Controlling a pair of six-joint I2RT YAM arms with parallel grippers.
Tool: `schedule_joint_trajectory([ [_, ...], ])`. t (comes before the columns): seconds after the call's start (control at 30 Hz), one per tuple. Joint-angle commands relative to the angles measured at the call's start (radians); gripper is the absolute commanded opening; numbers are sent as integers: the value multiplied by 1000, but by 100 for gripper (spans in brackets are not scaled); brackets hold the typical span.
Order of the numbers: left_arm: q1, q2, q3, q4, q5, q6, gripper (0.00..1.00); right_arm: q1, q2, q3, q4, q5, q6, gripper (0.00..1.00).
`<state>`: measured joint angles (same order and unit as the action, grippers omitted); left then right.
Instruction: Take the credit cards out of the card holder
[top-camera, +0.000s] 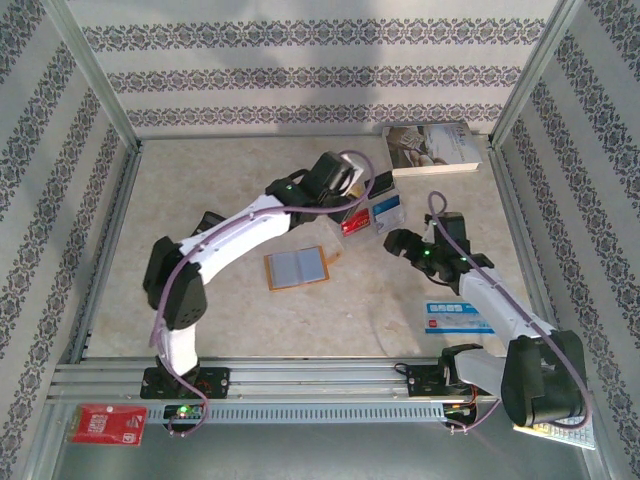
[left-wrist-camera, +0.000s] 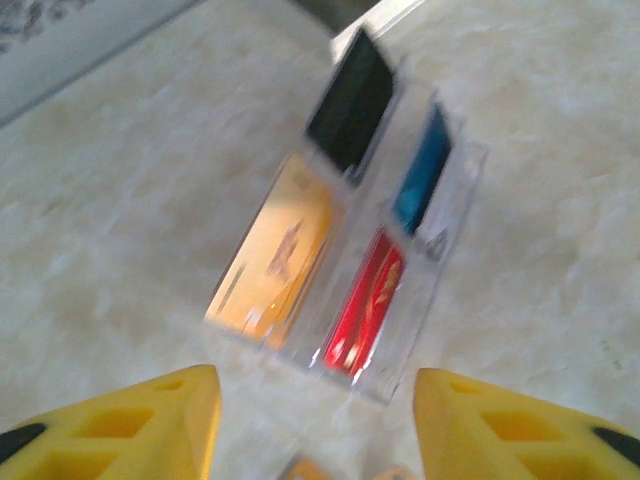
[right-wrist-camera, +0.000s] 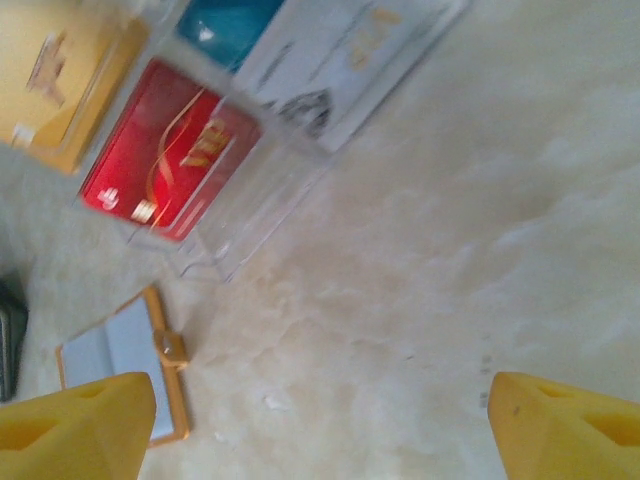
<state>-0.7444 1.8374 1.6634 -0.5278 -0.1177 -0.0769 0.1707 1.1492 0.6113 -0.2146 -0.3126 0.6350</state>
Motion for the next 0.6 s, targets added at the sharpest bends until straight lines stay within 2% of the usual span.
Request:
schedule_joint_trajectory([
  [0.0, 41, -121, -151, 71, -114, -89, 58, 110, 35, 54, -32, 99, -21, 88],
  [0.2, 135, -330, -423, 97, -87, -210, 70, 355, 154, 150, -43, 248, -7, 91],
  [0.27, 179, -387, -494, 91, -73, -254, 76, 428, 216, 195, -47, 286, -2, 96],
  [0.53, 327, -576, -707, 120, -27, -341, 94, 625, 464, 417, -103, 354, -22, 98],
  [0.57, 352, -597, -729, 120, -19, -358, 99, 643, 497, 450, -115, 358, -24, 98],
])
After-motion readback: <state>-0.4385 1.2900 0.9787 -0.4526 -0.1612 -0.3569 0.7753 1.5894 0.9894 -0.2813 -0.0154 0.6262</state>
